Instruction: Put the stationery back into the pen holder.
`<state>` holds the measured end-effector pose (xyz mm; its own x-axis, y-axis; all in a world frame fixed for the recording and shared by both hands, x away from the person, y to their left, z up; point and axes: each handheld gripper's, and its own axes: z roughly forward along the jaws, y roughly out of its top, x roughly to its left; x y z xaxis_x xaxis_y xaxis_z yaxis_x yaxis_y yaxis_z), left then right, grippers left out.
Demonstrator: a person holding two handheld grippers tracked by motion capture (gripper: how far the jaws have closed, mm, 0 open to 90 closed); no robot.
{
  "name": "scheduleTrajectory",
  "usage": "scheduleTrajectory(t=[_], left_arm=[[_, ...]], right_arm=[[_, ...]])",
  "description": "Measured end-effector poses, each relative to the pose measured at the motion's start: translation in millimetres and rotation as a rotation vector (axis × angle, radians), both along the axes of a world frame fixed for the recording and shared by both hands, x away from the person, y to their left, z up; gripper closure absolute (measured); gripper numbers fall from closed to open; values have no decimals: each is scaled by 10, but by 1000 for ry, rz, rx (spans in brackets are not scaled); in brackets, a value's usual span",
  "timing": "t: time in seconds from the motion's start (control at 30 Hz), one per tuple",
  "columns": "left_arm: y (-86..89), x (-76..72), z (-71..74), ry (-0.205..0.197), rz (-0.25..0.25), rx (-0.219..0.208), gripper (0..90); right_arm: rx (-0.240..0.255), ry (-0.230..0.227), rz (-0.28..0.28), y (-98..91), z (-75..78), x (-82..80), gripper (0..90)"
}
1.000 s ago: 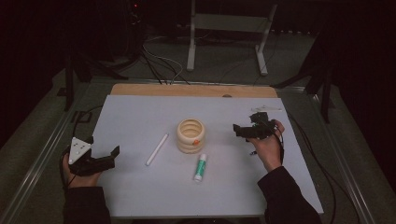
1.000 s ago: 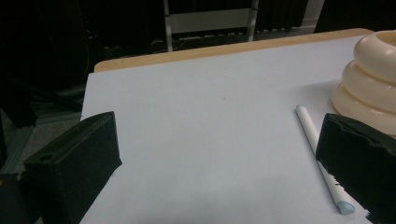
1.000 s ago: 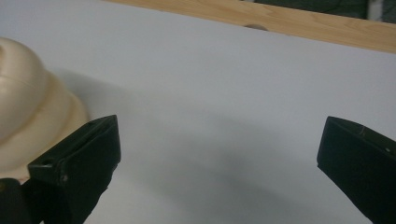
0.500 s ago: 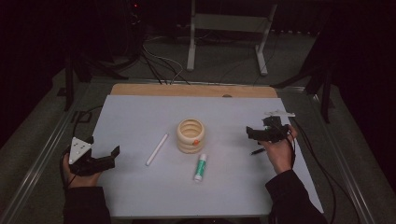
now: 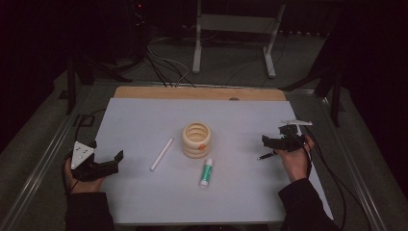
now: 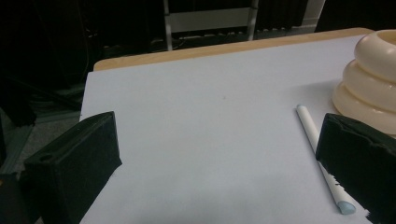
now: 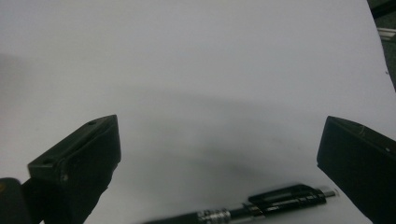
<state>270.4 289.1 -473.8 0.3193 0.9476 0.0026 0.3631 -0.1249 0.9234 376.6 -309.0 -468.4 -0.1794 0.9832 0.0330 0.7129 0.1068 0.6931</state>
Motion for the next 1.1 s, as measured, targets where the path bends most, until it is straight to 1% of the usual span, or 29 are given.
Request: scheduleTrajectory(t=[0.1,0.27,0.47,0.53,0.73,0.87,1.1], left_arm=[[-1,2,-1,1,-1,1,1],[0,3,-1,0,0,1,1],[1,5,-2,1,0,1,1],[2,6,-1,1,-1,0,1],[-1,9,-3,2,-2,-1,1],[-4,11,-6,4,-4,1,1],[-5,15,-8,5,-5,0,1]], right_arm=[[7,6,20,-49,-17,-15,0],[-1,18,60,-109,-44,-34,1],[-1,26,104,-150,-35,-38,2],[14,29,132,-164,-23,-40,14],[30,34,197,-198,12,-35,13],[26,38,241,-206,47,-34,13],[5,30,306,-212,109,-27,12]])
